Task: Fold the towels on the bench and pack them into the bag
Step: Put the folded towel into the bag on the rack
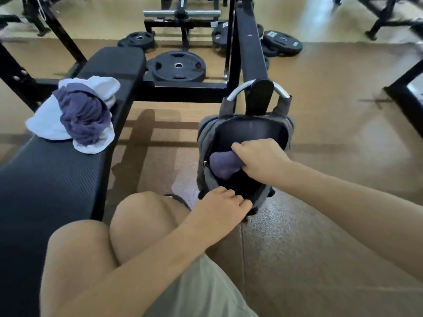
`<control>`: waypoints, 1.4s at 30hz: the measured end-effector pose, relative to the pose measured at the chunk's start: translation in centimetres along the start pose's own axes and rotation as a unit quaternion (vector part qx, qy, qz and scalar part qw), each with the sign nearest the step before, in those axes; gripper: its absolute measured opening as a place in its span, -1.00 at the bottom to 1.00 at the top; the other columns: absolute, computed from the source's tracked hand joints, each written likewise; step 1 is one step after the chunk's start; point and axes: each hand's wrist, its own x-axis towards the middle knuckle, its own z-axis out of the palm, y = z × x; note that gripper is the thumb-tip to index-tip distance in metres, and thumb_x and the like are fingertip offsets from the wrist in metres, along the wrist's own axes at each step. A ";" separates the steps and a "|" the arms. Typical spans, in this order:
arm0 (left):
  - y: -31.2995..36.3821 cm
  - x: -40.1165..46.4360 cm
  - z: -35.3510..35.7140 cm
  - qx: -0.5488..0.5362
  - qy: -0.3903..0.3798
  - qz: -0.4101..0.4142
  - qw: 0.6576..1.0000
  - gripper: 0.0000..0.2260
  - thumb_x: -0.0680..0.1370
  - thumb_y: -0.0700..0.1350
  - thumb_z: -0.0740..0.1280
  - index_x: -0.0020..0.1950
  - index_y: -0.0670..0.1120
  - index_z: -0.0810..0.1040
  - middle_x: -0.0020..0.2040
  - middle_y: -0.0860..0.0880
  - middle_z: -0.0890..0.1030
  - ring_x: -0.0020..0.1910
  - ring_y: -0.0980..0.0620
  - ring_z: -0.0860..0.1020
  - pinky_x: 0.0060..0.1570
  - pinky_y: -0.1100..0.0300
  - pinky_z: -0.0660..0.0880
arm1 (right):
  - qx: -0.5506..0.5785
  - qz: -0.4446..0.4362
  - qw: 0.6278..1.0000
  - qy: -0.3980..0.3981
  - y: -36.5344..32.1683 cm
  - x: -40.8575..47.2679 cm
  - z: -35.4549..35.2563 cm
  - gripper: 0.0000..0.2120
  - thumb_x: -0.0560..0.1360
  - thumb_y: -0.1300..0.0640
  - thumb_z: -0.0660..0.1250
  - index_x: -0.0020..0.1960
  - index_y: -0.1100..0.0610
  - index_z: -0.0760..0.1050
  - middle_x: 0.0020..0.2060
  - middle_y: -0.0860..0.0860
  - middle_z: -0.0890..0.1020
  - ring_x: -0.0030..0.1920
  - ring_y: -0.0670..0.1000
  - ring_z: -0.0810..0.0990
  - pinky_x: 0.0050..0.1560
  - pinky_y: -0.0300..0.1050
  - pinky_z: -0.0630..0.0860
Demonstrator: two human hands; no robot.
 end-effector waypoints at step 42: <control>-8.7 3.6 -1.4 -0.047 -0.128 -0.302 0.943 -0.82 0.59 -0.21 0.27 0.20 -0.12 0.46 0.10 -0.13 0.55 0.02 -0.23 0.58 -0.20 0.01 0.33 | 0.015 -0.061 0.998 -0.014 2.3 0.8 2.5 -0.49 0.28 0.30 0.49 0.16 0.09 0.40 -0.02 0.08 0.57 0.03 0.17 0.56 -0.11 0.02 0.48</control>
